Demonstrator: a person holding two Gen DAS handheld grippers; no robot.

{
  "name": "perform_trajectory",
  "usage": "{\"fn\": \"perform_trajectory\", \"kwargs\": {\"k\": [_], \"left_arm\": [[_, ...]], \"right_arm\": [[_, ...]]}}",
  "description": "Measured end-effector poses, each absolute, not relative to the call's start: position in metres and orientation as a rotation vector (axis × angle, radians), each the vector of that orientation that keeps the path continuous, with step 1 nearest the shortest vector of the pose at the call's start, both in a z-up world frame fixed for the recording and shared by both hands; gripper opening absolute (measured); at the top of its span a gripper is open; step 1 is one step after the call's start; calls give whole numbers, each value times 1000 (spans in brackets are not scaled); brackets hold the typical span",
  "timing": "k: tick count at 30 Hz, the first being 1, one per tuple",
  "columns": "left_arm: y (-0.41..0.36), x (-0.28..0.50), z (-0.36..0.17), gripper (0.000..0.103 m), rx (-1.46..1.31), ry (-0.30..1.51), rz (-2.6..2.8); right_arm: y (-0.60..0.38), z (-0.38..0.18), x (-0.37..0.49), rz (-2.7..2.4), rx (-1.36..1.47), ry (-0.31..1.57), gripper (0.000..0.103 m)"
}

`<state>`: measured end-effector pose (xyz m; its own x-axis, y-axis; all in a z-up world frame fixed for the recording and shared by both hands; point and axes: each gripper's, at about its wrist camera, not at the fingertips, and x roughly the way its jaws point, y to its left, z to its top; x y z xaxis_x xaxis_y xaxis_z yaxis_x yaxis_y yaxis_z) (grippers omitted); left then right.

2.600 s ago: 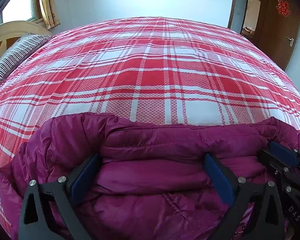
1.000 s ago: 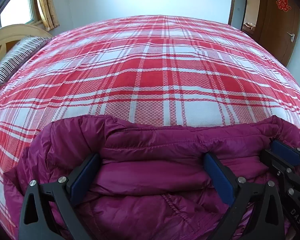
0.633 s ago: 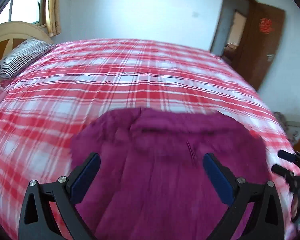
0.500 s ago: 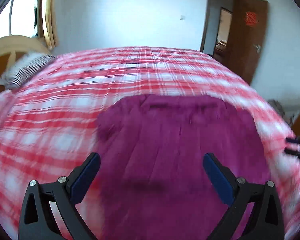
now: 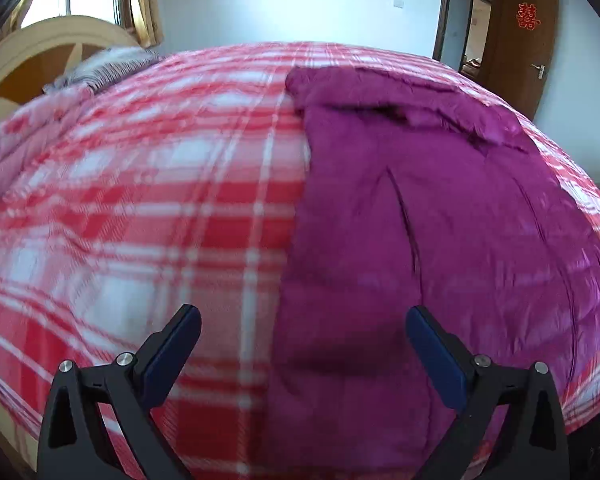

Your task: Fold large clothes

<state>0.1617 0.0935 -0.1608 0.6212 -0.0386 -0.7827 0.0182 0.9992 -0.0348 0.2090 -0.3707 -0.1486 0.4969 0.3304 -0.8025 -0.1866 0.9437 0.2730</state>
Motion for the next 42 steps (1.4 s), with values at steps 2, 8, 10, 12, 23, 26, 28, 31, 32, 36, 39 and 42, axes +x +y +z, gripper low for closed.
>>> {"fn": "perform_trajectory", "kwargs": {"k": [2,8,10,12,23,26,28,31,32,36,39,42], "left_arm": [[89,159,-168,102,-39,914,-48],[57,152,-163,35,77,865,-172],[57,149,-156,12,77,862,-221],[63,139,-143,9,51,842,-233],[93,62,1,7,-130,559,-432],[92,85,19,7,-112,511,-410],[97,121,21,7,-136,514,-386],[101,185,19,7,-145,518,-367],[101,205,15,7,-153,531,-359],[99,299,-14,8,-141,609,-296],[98,355,-45,13,-150,701,-236],[97,385,-61,15,-191,778,-188]], "right_arm": [[-369,-166,203,295,201,1023,81],[-356,-177,191,340,314,1004,18],[-351,-179,189,392,335,1023,11],[-351,-174,184,400,337,1010,8],[-388,-52,95,525,417,731,6],[-390,-15,88,526,401,619,6],[-390,3,99,527,390,563,6],[-387,16,136,502,381,526,6],[-387,18,153,484,377,520,6],[-381,18,228,404,373,531,5],[-383,6,292,340,405,579,5],[-383,-23,354,273,441,664,5]]}}
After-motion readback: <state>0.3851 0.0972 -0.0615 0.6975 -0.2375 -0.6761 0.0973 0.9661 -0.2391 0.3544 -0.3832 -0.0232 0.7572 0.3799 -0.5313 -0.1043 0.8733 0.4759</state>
